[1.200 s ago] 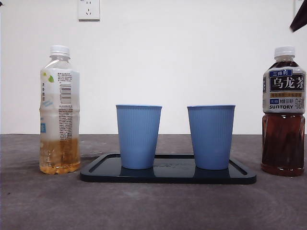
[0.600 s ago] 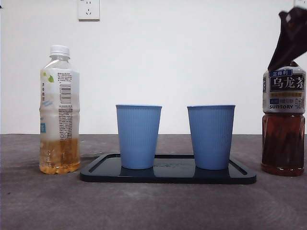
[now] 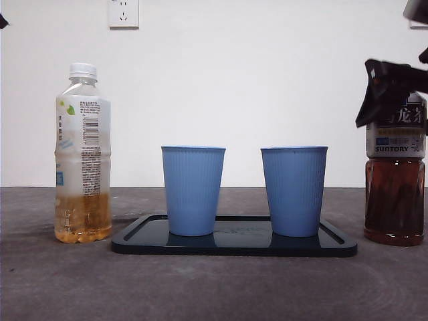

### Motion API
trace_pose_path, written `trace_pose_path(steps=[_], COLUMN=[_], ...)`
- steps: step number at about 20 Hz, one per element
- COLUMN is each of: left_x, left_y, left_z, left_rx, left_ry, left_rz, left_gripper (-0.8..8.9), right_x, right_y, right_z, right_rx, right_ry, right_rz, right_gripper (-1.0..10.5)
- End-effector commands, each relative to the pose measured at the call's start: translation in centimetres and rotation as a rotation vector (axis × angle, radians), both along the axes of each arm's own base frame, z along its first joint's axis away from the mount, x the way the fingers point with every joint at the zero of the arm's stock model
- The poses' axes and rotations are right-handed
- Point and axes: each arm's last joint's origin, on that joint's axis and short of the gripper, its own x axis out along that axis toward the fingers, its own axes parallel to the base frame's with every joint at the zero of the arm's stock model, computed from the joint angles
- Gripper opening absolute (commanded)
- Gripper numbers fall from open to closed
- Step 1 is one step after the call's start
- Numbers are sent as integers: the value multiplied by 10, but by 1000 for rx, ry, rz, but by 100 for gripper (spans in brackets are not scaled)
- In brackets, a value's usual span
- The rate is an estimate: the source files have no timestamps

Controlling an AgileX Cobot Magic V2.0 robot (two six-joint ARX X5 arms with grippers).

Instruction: Pour the drink into the cup

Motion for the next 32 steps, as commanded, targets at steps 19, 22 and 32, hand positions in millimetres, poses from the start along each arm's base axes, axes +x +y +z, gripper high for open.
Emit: trace_pose_path(steps=[19,22,32], left_x=[5,5,5], left_y=[-2,-2,-2], left_z=[8,8,8], left_rx=[-15,-15,-15], left_ry=[-87,-88,-87], left_rz=[-13,-13,-13], left_gripper=[436,436,436], right_x=[3,2,-6], right_y=[1,1,31], right_z=[12,31,101], right_rx=[-69,-132,-396], right_ry=[-38,-10,152], right_rz=[27,36,185], right_gripper=[185,185,185])
